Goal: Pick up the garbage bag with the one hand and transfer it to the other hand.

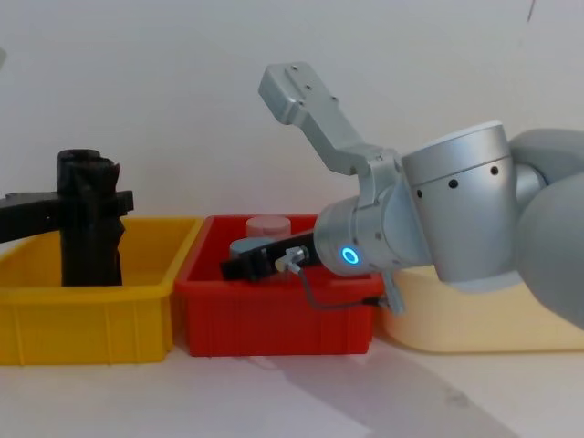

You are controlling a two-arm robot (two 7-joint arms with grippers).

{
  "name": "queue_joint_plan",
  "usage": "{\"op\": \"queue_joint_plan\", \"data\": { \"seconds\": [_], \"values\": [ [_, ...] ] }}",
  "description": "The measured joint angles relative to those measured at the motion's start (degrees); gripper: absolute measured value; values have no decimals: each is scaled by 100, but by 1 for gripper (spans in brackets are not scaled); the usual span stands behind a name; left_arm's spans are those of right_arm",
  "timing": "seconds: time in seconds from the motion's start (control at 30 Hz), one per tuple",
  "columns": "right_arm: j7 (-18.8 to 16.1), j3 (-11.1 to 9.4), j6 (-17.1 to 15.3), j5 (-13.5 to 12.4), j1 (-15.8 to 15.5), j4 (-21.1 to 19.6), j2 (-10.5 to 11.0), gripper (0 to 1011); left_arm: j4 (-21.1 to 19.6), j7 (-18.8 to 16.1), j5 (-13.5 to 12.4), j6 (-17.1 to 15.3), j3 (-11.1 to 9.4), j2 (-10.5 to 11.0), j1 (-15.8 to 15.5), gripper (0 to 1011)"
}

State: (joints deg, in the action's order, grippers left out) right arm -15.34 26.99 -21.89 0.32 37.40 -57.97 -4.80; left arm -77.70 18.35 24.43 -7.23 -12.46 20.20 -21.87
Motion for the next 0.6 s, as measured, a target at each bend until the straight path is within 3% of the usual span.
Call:
{"op": "queue_joint_plan", "data": {
  "seconds": [0.6],
  "values": [
    [-7,0,-11,1,3,7,0,666,0,0,0,0,0,0,0,450]
  ]
}}
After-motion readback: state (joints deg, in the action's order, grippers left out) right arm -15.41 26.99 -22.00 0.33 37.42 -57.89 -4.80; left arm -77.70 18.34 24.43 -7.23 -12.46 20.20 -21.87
